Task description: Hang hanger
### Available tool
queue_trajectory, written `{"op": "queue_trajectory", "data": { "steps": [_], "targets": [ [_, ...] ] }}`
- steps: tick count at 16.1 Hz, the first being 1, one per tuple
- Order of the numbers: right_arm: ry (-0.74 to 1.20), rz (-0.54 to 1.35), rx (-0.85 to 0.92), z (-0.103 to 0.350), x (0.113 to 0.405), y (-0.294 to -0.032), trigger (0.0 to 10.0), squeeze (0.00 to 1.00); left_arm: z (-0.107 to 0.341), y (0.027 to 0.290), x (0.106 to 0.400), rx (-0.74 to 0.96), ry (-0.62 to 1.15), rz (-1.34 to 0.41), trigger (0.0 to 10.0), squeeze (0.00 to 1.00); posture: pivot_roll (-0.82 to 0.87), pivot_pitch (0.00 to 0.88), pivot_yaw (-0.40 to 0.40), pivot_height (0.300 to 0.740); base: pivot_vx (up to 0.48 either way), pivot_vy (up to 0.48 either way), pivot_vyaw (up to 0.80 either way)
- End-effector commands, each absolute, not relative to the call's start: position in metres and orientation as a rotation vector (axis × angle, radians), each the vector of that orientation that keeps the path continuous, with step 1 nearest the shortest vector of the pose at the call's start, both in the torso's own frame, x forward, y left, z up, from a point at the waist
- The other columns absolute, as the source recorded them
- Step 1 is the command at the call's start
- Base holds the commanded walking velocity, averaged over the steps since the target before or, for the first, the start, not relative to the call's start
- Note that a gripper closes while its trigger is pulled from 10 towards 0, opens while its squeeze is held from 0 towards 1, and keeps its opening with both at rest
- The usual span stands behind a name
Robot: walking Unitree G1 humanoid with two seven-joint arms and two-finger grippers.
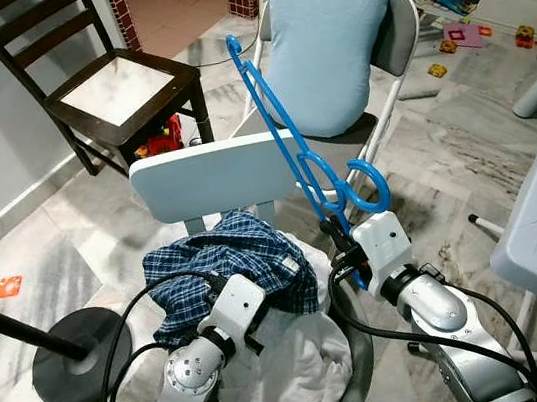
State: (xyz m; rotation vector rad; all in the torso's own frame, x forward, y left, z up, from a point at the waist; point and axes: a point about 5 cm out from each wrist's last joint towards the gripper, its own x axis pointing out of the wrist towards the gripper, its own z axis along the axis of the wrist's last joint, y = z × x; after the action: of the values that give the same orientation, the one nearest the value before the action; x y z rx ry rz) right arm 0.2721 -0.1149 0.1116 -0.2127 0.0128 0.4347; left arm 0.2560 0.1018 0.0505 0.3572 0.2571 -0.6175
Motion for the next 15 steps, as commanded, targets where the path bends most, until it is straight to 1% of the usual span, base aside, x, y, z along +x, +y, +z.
{"op": "queue_trajectory", "data": {
  "steps": [1, 11, 12, 13, 14, 15],
  "targets": [
    [0.019, 0.416, -0.213, 0.11, 0.271, -0.119, 10.0, 0.0, 0.045, 0.1, 0.253, 0.365, 0.28, -0.631, 10.0, 1.0, -0.06, 0.173, -0.053, 0.74, 0.0, 0.0, 0.0],
    [0.019, 0.416, -0.213, 0.11, 0.271, -0.119, 10.0, 0.0, 0.045, 0.1, 0.253, 0.365, 0.28, -0.631, 10.0, 1.0, -0.06, 0.173, -0.053, 0.74, 0.0, 0.0, 0.0],
    [0.027, 0.422, -0.209, 0.108, 0.272, -0.116, 10.0, 0.0, 0.052, 0.104, 0.245, 0.362, 0.244, -0.643, 10.0, 1.0, -0.02, 0.161, -0.051, 0.74, 0.0, 0.0, 0.0],
    [0.035, 0.429, -0.206, 0.106, 0.274, -0.112, 10.0, 0.0, 0.058, 0.108, 0.231, 0.356, 0.227, -0.664, 10.0, 1.0, -0.02, 0.161, -0.051, 0.74, 0.0, 0.0, 0.0],
    [0.038, 0.431, -0.205, 0.105, 0.275, -0.112, 10.0, 0.0, 0.057, 0.11, 0.226, 0.359, 0.233, -0.673, 10.0, 1.0, -0.02, 0.16, -0.05, 0.74, 0.0, 0.0, 0.0],
    [0.039, 0.43, -0.206, 0.105, 0.275, -0.111, 10.0, 0.0, 0.053, 0.112, 0.227, 0.382, 0.244, -0.645, 10.0, 1.0, -0.02, 0.16, -0.05, 0.74, 0.0, 0.0, 0.0]
  ]
}}
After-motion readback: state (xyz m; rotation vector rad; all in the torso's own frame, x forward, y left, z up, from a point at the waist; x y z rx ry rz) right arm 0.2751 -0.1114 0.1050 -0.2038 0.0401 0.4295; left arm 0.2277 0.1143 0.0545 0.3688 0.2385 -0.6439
